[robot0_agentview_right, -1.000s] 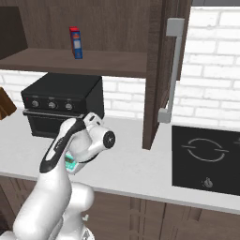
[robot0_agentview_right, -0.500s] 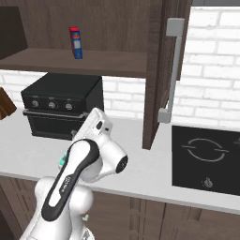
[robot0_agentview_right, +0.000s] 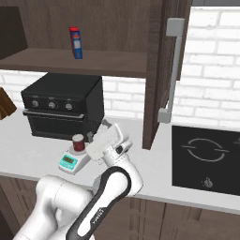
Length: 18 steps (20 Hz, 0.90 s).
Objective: Pick the canned food and place it on the digital scale for weighing, and close the cabinet.
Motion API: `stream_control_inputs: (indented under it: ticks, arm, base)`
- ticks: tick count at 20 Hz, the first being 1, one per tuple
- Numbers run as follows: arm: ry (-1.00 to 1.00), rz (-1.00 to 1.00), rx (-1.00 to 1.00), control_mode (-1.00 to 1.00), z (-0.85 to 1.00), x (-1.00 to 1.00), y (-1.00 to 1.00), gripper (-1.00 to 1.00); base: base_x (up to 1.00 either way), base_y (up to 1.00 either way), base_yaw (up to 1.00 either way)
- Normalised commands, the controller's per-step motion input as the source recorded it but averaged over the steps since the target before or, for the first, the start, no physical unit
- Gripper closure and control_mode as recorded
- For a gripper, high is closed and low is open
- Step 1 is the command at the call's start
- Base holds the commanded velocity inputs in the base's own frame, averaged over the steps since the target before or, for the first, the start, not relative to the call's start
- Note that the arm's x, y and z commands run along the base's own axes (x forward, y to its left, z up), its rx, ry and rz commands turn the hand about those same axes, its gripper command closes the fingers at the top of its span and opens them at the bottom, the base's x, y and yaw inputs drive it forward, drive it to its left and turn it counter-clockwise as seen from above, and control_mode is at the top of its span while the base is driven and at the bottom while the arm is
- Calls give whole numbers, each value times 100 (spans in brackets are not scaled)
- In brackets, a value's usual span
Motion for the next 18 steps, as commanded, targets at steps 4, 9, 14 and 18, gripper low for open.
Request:
stream_control_inputs:
  ticks: [4, 9, 14, 18]
  arm:
    - [-32, -11, 23, -100, 41, -42, -74, -100]
    - [-10, -10, 19, -100, 32, -38, -82, -100]
    - [0, -9, 14, -100, 1, -25, -82, -100]
    - [0, -11, 11, -100, 8, -20, -76, -100]
  base:
    - [0, 0, 0]
    - [0, 0, 0]
    - [0, 0, 0]
    - [0, 0, 0]
